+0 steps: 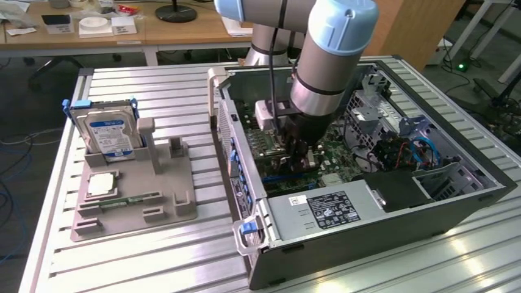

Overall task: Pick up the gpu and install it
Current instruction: 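Insert the gpu into the slot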

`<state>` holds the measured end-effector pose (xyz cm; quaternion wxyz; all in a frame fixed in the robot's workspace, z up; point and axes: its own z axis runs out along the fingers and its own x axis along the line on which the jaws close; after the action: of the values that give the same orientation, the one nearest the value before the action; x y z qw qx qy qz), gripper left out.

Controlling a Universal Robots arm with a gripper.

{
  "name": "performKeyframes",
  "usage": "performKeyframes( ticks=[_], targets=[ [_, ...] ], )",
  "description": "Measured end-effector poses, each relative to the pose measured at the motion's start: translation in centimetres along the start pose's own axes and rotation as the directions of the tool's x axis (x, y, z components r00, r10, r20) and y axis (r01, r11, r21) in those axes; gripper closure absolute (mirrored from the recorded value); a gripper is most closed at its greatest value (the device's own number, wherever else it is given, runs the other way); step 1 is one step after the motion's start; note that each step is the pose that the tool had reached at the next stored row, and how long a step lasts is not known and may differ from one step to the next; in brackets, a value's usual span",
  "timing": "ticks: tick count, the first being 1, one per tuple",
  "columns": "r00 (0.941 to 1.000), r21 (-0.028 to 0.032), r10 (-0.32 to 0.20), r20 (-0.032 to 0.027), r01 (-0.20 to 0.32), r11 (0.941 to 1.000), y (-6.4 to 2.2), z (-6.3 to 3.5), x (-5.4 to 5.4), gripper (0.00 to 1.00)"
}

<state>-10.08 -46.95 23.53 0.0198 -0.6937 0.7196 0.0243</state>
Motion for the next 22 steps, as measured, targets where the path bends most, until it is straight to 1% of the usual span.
performKeyframes(
  ticks=[3,6,11,14,15,22],
  targets=[
    [1.0000,-0.0027,0.000,-0.0029,0.000,1.0000,-0.03,0.00,-0.07,0.72],
    [1.0000,-0.0032,0.000,-0.0050,0.000,1.0000,-0.05,0.01,-0.08,0.72],
    [1.0000,-0.0032,0.001,-0.0065,-0.001,1.0000,-0.15,0.08,-0.13,0.72],
    [0.9999,-0.0032,0.002,-0.0118,-0.002,1.0000,-0.14,0.13,-0.36,0.72],
    [0.9999,-0.0032,0.003,-0.0126,-0.003,1.0000,-0.15,0.16,-0.42,0.72],
    [0.9999,-0.0029,0.003,-0.0130,-0.003,1.0000,0.04,0.24,-0.42,0.72]
  ],
)
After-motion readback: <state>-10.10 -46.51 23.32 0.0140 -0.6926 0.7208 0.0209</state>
